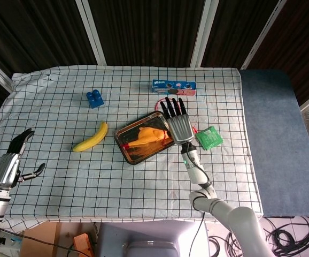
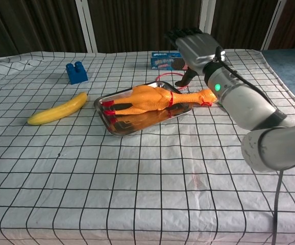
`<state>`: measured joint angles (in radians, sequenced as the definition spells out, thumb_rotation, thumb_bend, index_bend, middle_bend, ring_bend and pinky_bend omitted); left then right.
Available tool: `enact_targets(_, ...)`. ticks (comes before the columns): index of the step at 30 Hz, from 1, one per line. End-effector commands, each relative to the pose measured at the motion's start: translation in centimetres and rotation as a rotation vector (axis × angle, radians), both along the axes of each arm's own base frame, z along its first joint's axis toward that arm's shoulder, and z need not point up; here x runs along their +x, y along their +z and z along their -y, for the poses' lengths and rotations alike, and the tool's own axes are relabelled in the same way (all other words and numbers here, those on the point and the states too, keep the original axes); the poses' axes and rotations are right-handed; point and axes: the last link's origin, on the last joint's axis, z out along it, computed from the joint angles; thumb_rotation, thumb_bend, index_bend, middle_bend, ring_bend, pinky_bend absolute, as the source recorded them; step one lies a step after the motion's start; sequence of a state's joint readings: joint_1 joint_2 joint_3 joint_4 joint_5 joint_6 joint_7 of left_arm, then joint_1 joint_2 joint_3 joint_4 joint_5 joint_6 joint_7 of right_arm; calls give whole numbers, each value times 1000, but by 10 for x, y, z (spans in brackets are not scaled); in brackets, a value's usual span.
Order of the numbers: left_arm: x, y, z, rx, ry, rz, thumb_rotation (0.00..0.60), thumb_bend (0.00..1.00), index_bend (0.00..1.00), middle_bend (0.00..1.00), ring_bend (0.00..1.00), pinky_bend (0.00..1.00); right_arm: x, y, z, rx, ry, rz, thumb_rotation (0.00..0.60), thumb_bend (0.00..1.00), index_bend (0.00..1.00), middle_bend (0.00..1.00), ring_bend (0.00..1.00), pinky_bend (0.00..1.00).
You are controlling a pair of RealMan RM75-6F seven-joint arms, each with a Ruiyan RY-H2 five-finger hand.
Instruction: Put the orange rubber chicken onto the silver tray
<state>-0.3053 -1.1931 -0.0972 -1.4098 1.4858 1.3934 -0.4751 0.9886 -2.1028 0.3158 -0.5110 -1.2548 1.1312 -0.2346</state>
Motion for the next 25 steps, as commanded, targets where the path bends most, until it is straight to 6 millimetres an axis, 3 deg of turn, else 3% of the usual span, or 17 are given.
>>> enact_targets(1, -17, 19, 36, 109, 157, -291, 600, 307, 0, 0, 0, 0, -51, 56, -63, 29, 53, 52, 600, 0, 0, 0, 0, 15)
enact_targets(6, -14, 16, 68, 148, 228, -392, 600, 307, 0, 0, 0, 0, -109, 147, -169, 3, -110, -120, 600, 0, 0, 0, 0, 24)
enact_targets(10, -9, 7, 83, 116, 204, -429, 600, 314, 0, 0, 0, 0, -143, 181, -234, -57, -199, -187, 600, 0, 0, 0, 0, 23)
enact_targets(12, -6, 2, 88, 103, 181, -445, 600, 315, 0, 0, 0, 0, -155, 191, -259, -64, -224, -123, 600, 1, 0, 0, 0, 23)
enact_targets(14, -4, -2, 91, 100, 161, -463, 600, 315, 0, 0, 0, 0, -167, 200, -272, -96, -244, -38, 600, 24, 0, 0, 0, 23)
enact_targets(18, 1, -7, 97, 98, 125, -475, 600, 316, 0, 0, 0, 0, -182, 202, -276, -94, -275, 9, 600, 52, 0, 0, 0, 24)
enact_targets(25, 1, -4, 99, 90, 104, -463, 600, 319, 0, 0, 0, 0, -183, 209, -274, -49, -263, 34, 600, 53, 0, 0, 0, 24)
